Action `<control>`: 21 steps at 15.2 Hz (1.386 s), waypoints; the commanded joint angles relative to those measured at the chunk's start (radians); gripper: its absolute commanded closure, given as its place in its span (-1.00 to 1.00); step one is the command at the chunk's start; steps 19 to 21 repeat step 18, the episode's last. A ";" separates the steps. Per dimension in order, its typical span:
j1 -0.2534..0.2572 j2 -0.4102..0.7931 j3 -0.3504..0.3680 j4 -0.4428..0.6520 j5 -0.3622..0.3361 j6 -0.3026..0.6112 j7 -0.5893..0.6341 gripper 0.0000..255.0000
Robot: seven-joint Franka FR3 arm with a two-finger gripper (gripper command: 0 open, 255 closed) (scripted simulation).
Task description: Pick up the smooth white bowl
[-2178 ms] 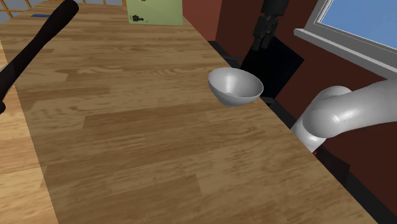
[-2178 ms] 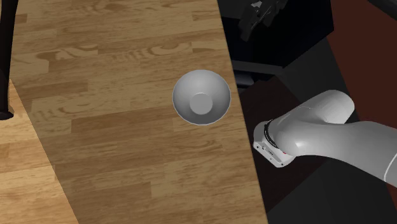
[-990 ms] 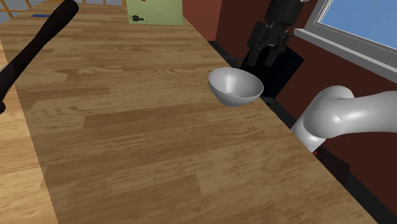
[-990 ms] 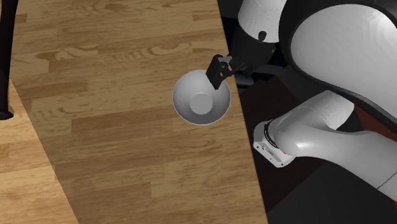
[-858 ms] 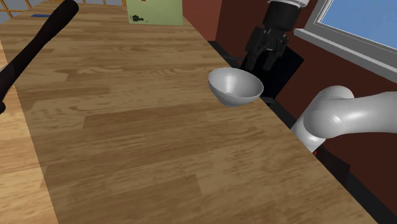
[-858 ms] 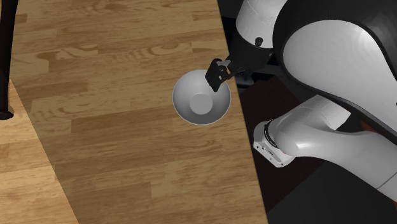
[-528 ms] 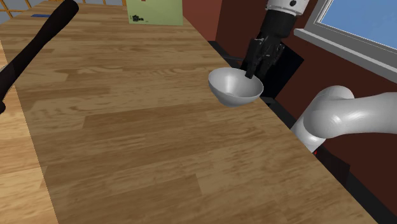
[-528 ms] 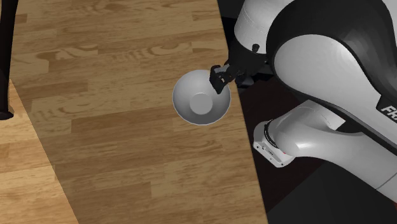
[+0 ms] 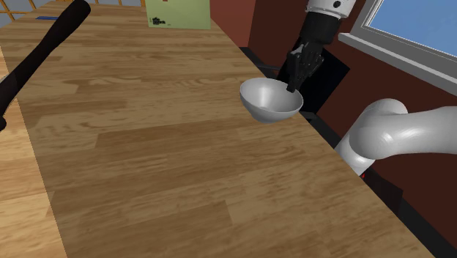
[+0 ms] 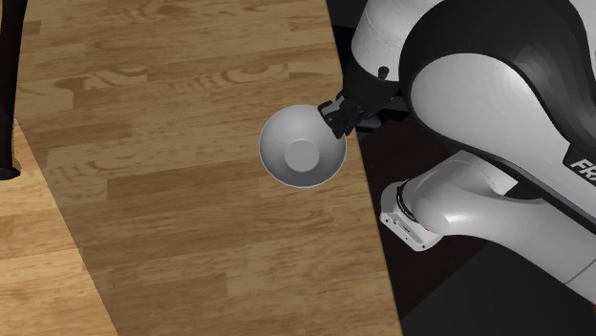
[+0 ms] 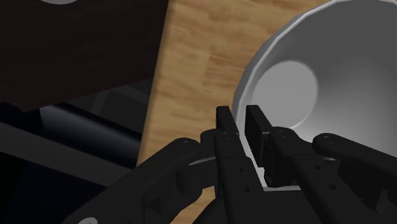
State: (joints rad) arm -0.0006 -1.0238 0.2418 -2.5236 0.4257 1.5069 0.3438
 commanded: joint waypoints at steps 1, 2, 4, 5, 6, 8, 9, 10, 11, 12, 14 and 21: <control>0.000 0.000 0.000 0.000 0.000 -0.001 0.000 1.00; -0.001 0.005 -0.003 0.016 -0.003 -0.011 0.003 1.00; -0.003 0.015 -0.009 0.047 -0.008 -0.032 0.008 1.00; -0.004 0.020 -0.011 0.063 -0.011 -0.042 0.011 1.00; -0.004 0.025 -0.014 0.078 -0.013 -0.052 0.014 1.00; -0.006 0.036 -0.019 0.110 -0.018 -0.073 0.020 1.00; -0.007 0.042 -0.021 0.127 -0.020 -0.083 0.023 1.00; -0.007 0.048 -0.024 0.143 -0.022 -0.093 0.026 1.00; -0.008 0.054 -0.026 0.159 -0.024 -0.103 0.029 1.00; -0.009 0.060 -0.028 0.176 -0.026 -0.113 0.032 1.00; -0.010 0.073 -0.033 0.210 -0.029 -0.133 0.037 1.00; -0.011 0.088 -0.037 0.246 -0.033 -0.155 0.044 1.00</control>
